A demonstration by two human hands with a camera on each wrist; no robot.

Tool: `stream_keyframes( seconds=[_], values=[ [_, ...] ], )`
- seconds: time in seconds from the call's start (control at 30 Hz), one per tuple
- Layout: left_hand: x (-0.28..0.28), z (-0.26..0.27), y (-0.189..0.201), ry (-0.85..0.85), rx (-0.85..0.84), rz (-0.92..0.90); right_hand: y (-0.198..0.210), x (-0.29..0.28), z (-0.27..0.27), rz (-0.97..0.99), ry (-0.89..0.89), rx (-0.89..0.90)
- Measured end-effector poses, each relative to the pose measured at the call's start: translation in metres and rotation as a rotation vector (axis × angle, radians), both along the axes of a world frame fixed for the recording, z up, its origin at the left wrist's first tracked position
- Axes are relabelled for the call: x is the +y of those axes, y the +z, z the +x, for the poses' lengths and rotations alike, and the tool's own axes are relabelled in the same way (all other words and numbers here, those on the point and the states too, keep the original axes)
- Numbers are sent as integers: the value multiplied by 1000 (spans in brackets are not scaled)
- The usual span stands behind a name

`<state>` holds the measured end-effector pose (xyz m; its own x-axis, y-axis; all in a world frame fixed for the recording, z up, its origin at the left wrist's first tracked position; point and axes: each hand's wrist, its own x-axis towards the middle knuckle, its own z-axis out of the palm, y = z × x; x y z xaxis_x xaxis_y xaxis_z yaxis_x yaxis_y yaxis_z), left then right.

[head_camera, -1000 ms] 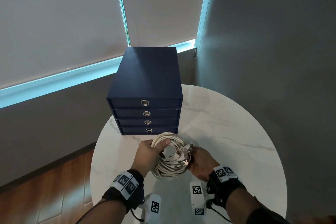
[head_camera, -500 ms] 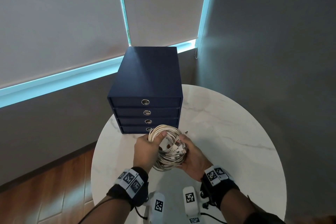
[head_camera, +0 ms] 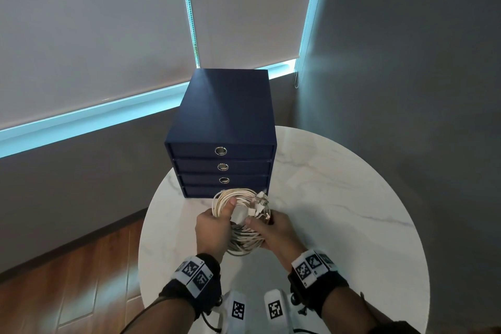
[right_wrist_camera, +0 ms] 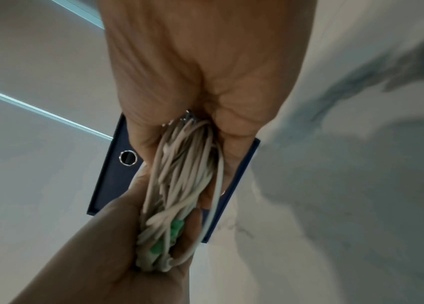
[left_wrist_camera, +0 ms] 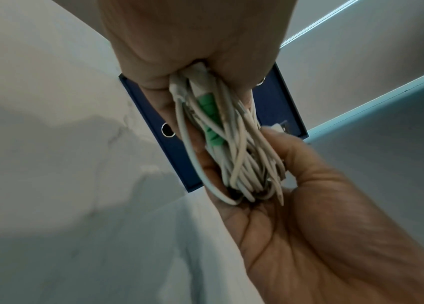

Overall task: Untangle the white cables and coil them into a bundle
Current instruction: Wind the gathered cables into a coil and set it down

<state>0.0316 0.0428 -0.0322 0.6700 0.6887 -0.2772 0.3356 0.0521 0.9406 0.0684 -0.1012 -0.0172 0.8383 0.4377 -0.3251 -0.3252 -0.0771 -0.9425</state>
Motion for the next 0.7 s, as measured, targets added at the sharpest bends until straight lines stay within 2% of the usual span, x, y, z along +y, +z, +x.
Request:
stream_keyframes(
  seconds=[0.1,0.27,0.4,0.53,0.7],
  values=[
    [3,-2,0,-30,-4,11,-2,2,2,-41,2,25],
    [15,-7,1,-36,-9,-2,-15,11,-2,89,5,177],
    [29,-21,-15,-36,101,-79,-34,17,-9,139,55,352],
    [43,-40,-35,-38,175,-38,-55,26,-14,33,224,394],
    [72,-53,-49,107,205,-35,-60,51,-14,-173,317,316]
  ],
)
